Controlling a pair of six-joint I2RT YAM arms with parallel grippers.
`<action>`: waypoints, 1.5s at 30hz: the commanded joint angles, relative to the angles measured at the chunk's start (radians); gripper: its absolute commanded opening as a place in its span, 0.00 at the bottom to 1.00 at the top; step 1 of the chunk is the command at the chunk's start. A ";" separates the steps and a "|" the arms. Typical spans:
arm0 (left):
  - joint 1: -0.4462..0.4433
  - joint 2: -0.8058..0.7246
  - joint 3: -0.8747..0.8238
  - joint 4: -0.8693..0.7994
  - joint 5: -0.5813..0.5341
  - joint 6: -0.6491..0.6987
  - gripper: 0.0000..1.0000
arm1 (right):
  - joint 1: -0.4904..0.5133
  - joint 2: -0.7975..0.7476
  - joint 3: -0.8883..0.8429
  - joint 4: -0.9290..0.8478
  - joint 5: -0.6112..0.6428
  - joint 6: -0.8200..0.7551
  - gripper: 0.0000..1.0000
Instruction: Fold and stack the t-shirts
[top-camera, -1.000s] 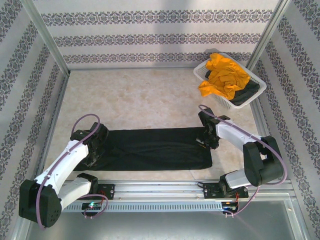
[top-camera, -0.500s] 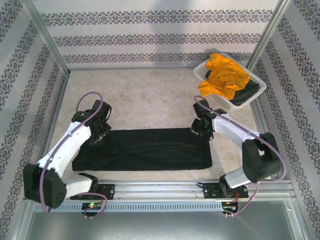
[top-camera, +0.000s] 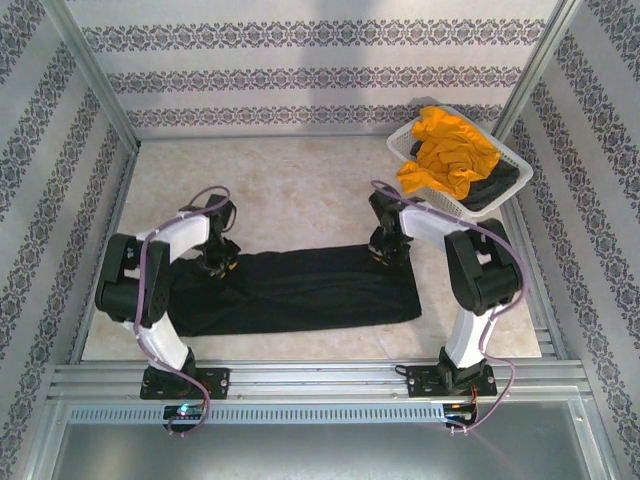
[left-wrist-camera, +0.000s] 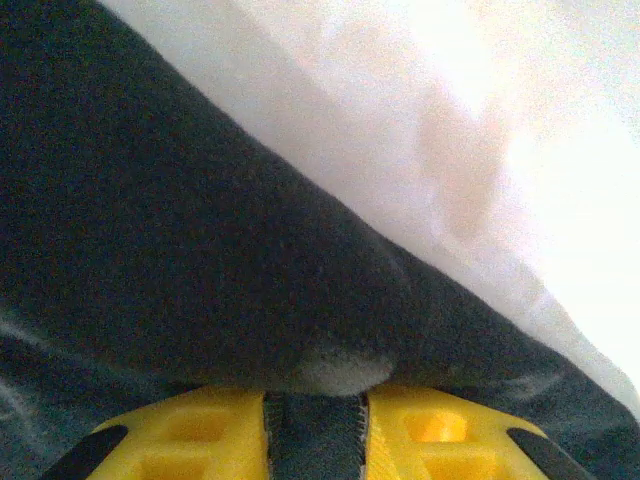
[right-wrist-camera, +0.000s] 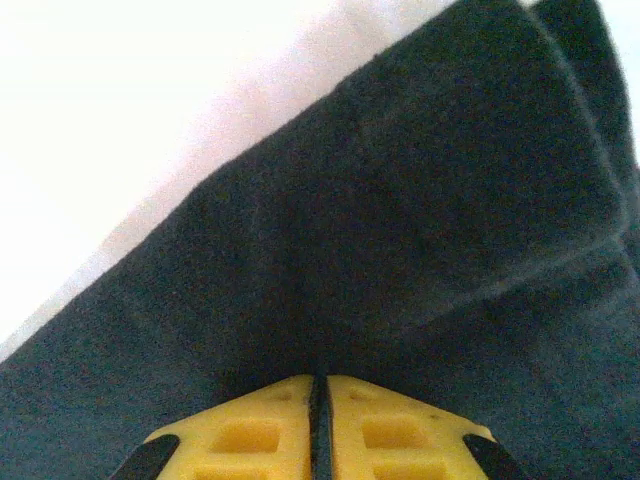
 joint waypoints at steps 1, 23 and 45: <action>0.091 0.157 0.084 0.183 0.076 0.132 0.28 | -0.064 0.130 0.125 -0.038 0.017 -0.048 0.13; 0.047 -0.069 0.045 0.211 0.119 0.395 0.52 | -0.041 -0.086 0.119 0.079 -0.173 -0.206 0.27; -0.146 -0.242 -0.096 -0.020 0.114 0.131 0.00 | -0.018 -0.216 0.031 0.056 -0.172 -0.185 0.26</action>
